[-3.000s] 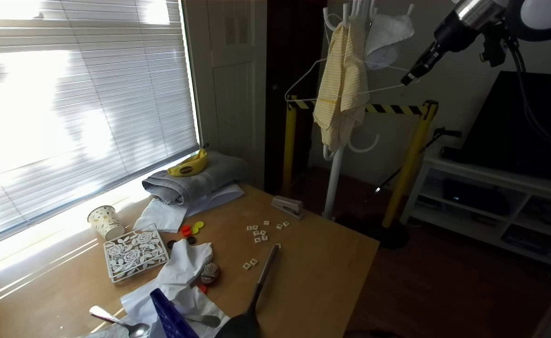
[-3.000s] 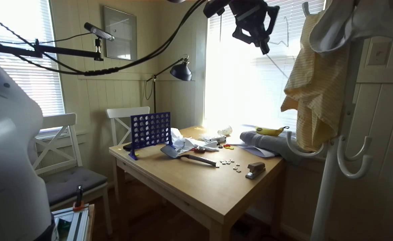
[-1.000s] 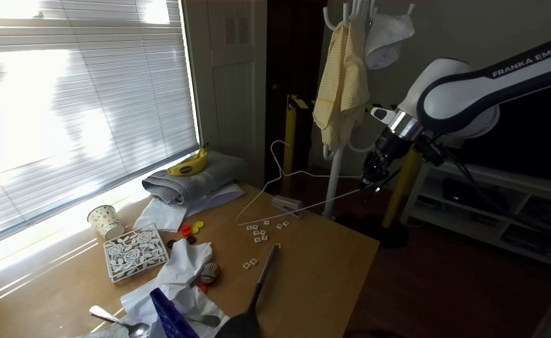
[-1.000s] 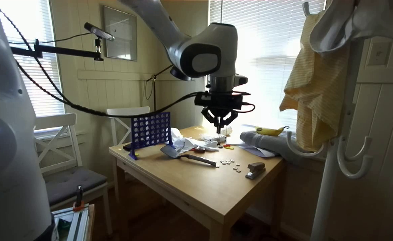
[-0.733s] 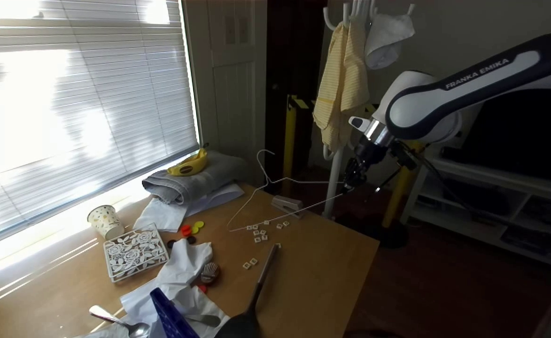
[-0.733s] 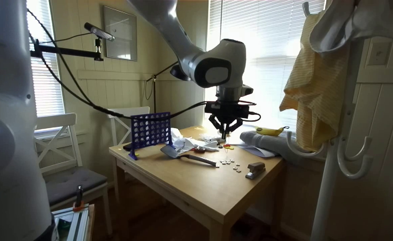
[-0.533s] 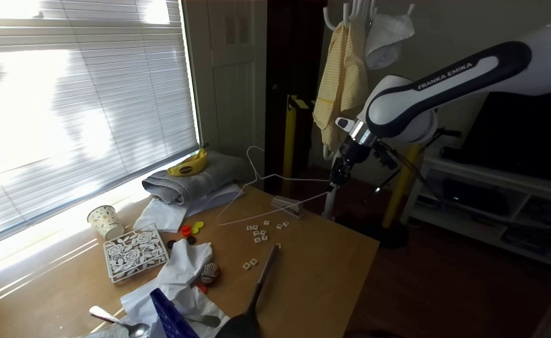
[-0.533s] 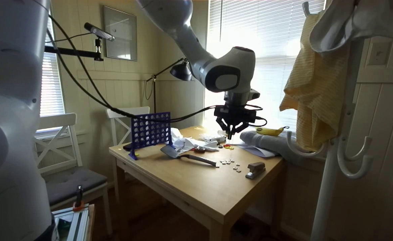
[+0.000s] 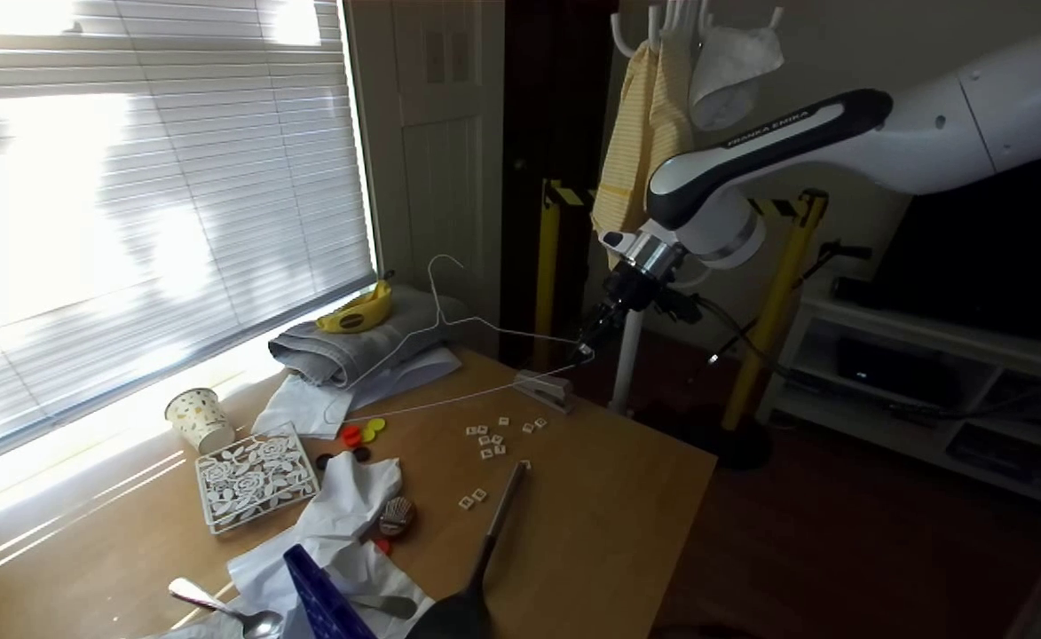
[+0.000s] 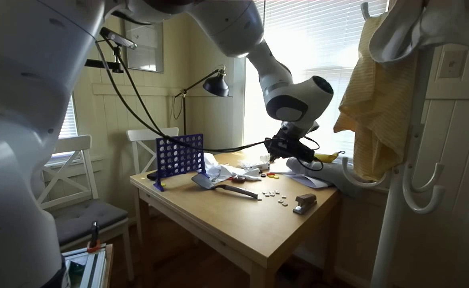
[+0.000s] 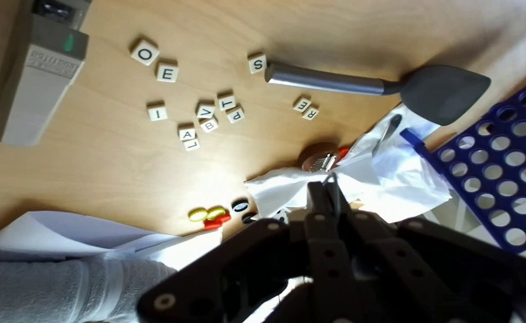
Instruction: Pick up the hang wire from the stand and put it on the table
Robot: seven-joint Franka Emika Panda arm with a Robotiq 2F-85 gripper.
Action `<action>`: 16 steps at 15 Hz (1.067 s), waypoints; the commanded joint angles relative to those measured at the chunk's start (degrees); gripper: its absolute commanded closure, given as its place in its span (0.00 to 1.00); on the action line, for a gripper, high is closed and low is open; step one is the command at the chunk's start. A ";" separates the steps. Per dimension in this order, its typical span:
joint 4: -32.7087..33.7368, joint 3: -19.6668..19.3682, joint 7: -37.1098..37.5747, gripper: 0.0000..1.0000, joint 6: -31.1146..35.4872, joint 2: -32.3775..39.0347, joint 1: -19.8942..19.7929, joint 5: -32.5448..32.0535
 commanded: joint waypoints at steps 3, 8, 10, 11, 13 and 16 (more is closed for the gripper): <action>5.02 -2.27 3.44 0.99 -9.49 5.50 0.82 -2.08; 4.09 -4.22 7.58 0.99 -8.59 7.54 2.13 -5.11; 4.49 -4.81 10.99 0.99 -8.81 9.02 2.96 -8.01; 4.96 -4.63 11.95 0.99 -10.52 9.52 3.10 -9.96; 2.61 -2.91 9.71 0.97 -8.22 8.17 1.23 -8.27; 0.98 -2.10 8.91 0.99 -4.78 7.36 1.49 -7.08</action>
